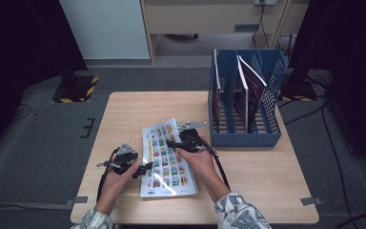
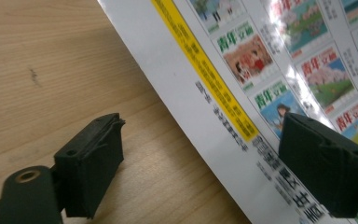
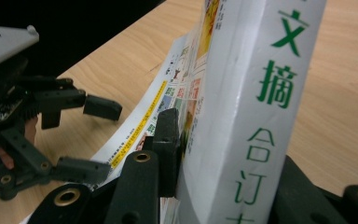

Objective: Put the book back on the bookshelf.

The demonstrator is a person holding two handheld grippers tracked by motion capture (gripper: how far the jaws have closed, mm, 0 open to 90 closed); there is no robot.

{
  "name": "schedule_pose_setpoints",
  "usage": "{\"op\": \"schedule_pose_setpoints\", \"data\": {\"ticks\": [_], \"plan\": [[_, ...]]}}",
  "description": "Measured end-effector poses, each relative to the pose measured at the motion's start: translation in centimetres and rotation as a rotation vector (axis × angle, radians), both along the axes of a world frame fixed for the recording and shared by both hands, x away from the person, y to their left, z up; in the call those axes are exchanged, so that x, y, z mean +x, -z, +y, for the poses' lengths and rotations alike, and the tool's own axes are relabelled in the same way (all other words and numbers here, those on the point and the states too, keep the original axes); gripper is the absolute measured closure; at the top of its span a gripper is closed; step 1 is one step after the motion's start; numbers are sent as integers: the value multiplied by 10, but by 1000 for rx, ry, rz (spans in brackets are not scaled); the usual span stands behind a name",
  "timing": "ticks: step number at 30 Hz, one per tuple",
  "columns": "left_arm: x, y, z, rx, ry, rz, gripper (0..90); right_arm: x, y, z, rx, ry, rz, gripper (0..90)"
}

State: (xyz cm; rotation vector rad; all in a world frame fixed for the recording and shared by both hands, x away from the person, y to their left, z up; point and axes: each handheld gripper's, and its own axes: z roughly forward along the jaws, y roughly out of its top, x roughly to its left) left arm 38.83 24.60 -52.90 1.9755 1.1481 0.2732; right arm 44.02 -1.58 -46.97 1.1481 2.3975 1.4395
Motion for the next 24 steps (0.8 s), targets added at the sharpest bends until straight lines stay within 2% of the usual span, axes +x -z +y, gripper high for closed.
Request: {"op": "schedule_pose_setpoints", "data": {"ticks": [3, 8, 10, 14, 15, 18, 20, 24], "plan": [[1, 3, -3, -13, 26, 25, 92, 1, -3, -3, 13, 9, -36, 708], [1, 4, -7, -29, 46, 30, 67, 0, -7, -6, 30, 26, -80, 710], [1, 4, -9, -32, 69, 24, 75, -1, -10, -7, 37, 35, -95, 711], [5, 4, -11, -61, 103, 19, 129, -1, -16, -8, 54, 28, -137, 714], [5, 5, -12, -90, 111, 23, 168, -1, -17, -7, 54, 26, -148, 715], [10, 6, -12, -133, 126, 35, 253, -3, -21, -6, 65, 13, -189, 717], [15, 5, -10, -132, 133, 33, 276, -4, -23, -5, 71, 2, -215, 718], [27, 2, -2, -178, 113, 59, 428, -4, -25, -5, 90, -3, -250, 722]]}}
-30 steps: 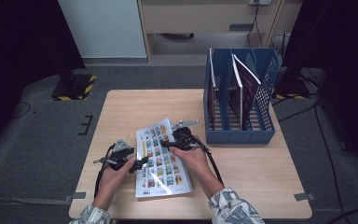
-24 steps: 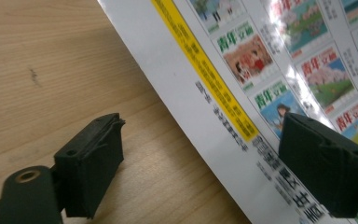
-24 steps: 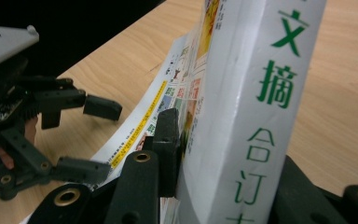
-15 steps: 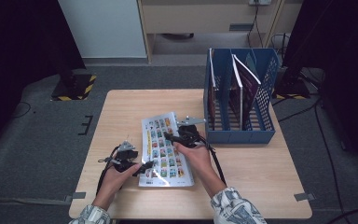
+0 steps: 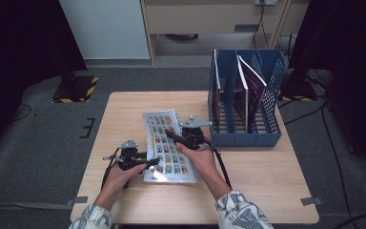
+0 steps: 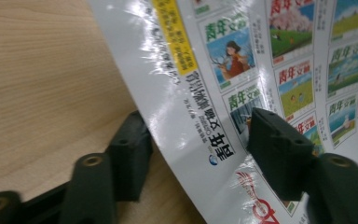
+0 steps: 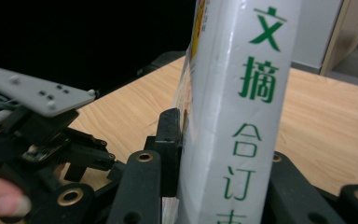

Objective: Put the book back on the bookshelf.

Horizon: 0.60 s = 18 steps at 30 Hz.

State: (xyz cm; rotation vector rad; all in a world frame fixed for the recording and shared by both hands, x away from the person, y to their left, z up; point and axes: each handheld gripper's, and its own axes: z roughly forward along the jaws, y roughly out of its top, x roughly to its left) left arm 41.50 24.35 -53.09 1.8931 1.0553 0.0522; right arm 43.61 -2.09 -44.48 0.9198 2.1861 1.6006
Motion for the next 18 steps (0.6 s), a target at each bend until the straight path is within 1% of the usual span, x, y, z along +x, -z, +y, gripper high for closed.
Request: {"op": "schedule_pose_setpoints", "data": {"ticks": [2, 3, 4, 6, 11, 13, 15, 18], "plan": [[2, -2, 1, -8, -13, 1, 495, 0, -1, -1, 10, -3, -6, 724], [1, -2, 0, -4, -22, -4, 521, 0, -1, -2, 13, -13, -7, 724], [0, -4, 0, 11, -20, -14, 561, 0, -1, -3, 13, -18, -8, 724], [-2, -6, 0, 23, -25, -23, 604, -1, -1, -3, 8, -21, -10, 723], [-5, -10, 1, 30, -42, -26, 665, -2, -4, -4, 23, -34, -1, 722], [-5, -10, 1, 26, -44, -25, 679, -3, -5, -5, 25, -46, 3, 718], [-6, -11, 1, 25, -45, -27, 687, -3, -6, -5, 17, -56, 0, 715], [-6, -13, 1, 30, -43, -32, 695, -3, -8, -5, 18, -73, 12, 706]]}}
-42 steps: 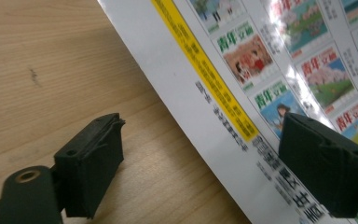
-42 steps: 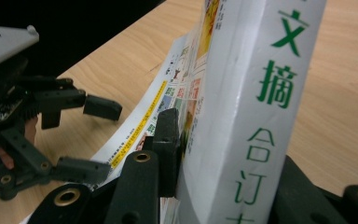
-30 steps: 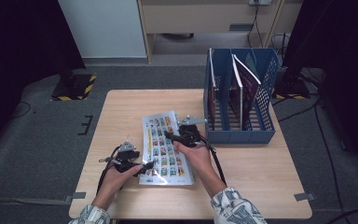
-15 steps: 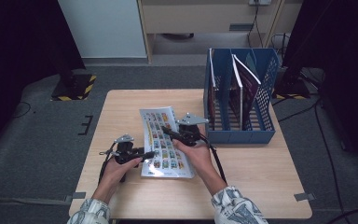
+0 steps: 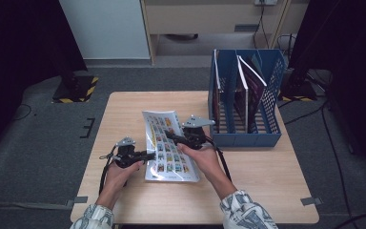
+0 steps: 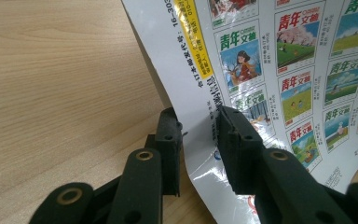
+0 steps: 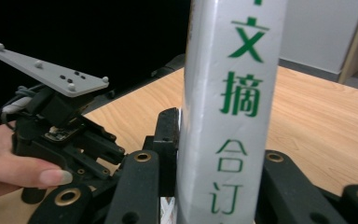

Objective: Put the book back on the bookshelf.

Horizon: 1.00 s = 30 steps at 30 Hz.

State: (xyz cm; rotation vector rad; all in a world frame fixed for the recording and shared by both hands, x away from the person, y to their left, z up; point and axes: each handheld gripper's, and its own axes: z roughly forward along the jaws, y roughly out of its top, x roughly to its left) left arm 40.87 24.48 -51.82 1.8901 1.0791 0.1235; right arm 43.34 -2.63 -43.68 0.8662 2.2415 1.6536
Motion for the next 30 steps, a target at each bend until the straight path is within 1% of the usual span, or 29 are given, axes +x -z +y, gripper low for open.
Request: {"op": "schedule_pose_setpoints", "data": {"ticks": [3, 5, 8, 10, 12, 19, 22, 24, 27, 30], "plan": [[-1, -2, 0, 5, -4, -11, 702, 0, -2, 0, -9, -7, 1, 702], [-2, -4, 0, 12, -2, -26, 705, 1, -5, 0, -7, -18, 4, 689], [-3, -8, -1, 21, 1, -52, 712, 1, -10, 1, -11, -32, -8, 680], [-4, -11, -3, 31, -1, -69, 713, 1, -14, 3, -23, -37, -26, 681], [-5, -13, -2, 28, -10, -78, 715, 1, -16, 3, -26, -39, -33, 685], [-7, -16, -2, 38, -17, -95, 721, 0, -16, 2, -26, -28, -51, 686], [-7, -18, -2, 47, -14, -104, 721, -1, -16, 3, -25, -34, -54, 663], [-7, -19, -1, 45, -24, -111, 723, 0, -17, 3, -29, -34, -59, 647], [-7, -21, 0, 43, -37, -129, 725, 1, -18, 3, -27, -30, -66, 650], [-8, -24, 1, 54, -43, -148, 728, 2, -19, 3, -11, -19, -71, 654]]}}
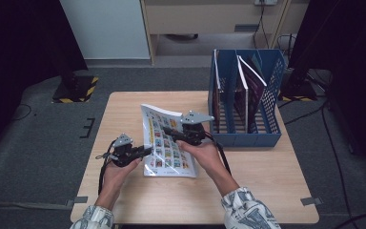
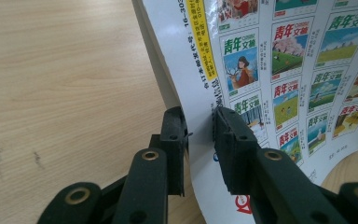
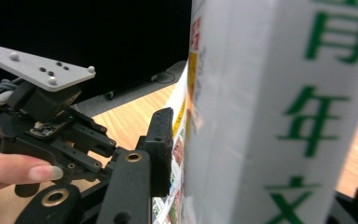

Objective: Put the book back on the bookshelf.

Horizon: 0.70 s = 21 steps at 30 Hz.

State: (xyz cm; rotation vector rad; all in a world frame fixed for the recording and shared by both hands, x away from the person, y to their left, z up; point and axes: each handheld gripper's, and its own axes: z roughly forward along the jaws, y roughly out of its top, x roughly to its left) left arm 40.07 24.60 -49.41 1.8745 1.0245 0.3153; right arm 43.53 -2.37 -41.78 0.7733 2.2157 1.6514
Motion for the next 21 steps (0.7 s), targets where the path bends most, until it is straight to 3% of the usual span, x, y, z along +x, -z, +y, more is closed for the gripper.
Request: {"op": "schedule_pose_setpoints", "data": {"ticks": [9, 13, 21], "plan": [[-2, -4, 0, 10, -7, -27, 731, -1, -4, 1, 15, -23, 14, 605], [-2, -4, 0, 10, -10, -34, 731, -1, -2, 1, 27, -41, -1, 592], [-3, -9, 3, -3, -30, -62, 737, -1, -4, 2, 51, -26, -4, 606]]}}
